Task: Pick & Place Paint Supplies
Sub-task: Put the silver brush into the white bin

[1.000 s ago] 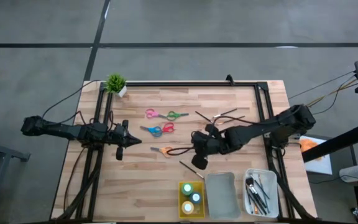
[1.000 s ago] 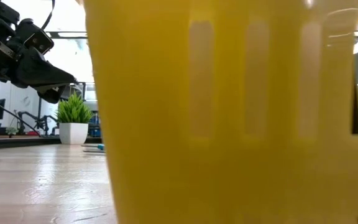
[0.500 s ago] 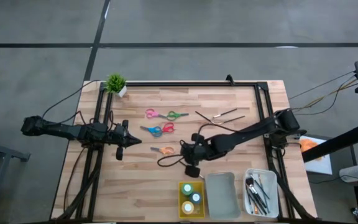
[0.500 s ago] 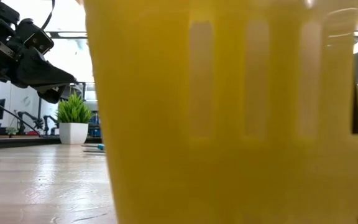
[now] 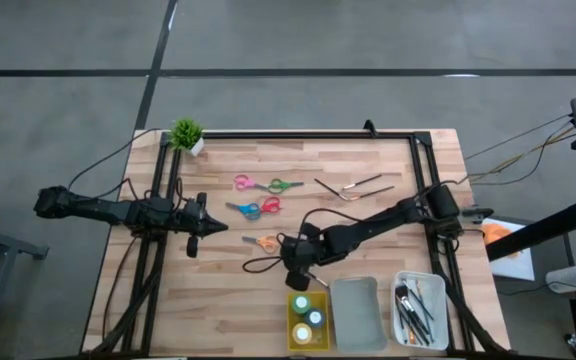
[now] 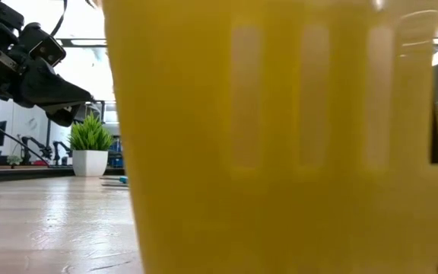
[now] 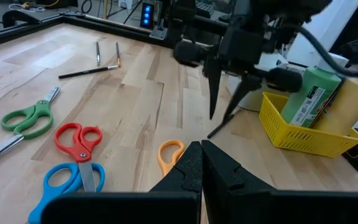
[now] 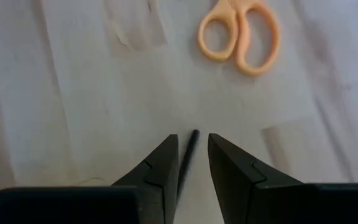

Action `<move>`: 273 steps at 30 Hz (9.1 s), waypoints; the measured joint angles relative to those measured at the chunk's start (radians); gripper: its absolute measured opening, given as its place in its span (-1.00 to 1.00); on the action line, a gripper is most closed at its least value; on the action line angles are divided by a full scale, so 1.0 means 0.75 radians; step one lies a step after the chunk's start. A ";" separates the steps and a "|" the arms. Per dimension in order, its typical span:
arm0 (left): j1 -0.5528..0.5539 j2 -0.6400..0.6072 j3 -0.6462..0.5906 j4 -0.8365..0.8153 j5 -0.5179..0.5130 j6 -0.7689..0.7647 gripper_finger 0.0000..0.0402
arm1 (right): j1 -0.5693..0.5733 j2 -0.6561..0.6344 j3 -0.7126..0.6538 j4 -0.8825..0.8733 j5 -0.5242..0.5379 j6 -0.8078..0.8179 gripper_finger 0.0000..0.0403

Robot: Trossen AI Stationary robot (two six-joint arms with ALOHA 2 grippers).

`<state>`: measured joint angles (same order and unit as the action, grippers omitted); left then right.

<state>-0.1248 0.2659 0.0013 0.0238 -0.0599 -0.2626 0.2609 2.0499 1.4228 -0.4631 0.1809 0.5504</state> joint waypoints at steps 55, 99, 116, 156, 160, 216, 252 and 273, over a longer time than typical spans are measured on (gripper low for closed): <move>0.000 -0.001 0.000 0.000 0.000 0.000 -1.00 | -0.005 0.083 0.038 -0.169 -0.028 0.260 -0.94; 0.000 0.000 0.000 0.000 0.000 0.000 -1.00 | -0.011 -0.424 0.038 -0.588 0.178 0.212 -0.96; 0.000 -0.001 0.000 0.000 0.000 0.000 -1.00 | 0.233 -0.621 0.038 -1.071 -0.004 1.000 -0.96; 0.000 0.000 0.000 0.000 0.000 0.000 -1.00 | 1.008 -0.257 -0.053 -1.323 -0.174 2.400 -0.95; 0.000 -0.001 0.000 0.000 0.000 0.000 -1.00 | 1.008 -0.185 -0.053 -1.322 -0.227 2.400 -0.95; 0.000 0.000 0.000 0.000 0.000 0.000 -1.00 | 0.930 -0.433 -0.066 -1.391 0.469 2.033 -0.64; 0.000 -0.001 0.000 0.001 0.000 0.000 -1.00 | -0.310 -0.952 -0.917 0.034 0.376 0.146 -0.64; 0.000 0.000 0.000 0.000 0.000 0.000 -1.00 | -0.621 -0.712 -0.920 0.301 0.137 -0.064 -0.64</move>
<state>-0.1247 0.2657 0.0013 0.0240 -0.0599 -0.2626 -0.2045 1.5156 0.7326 -0.2377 0.2834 0.5022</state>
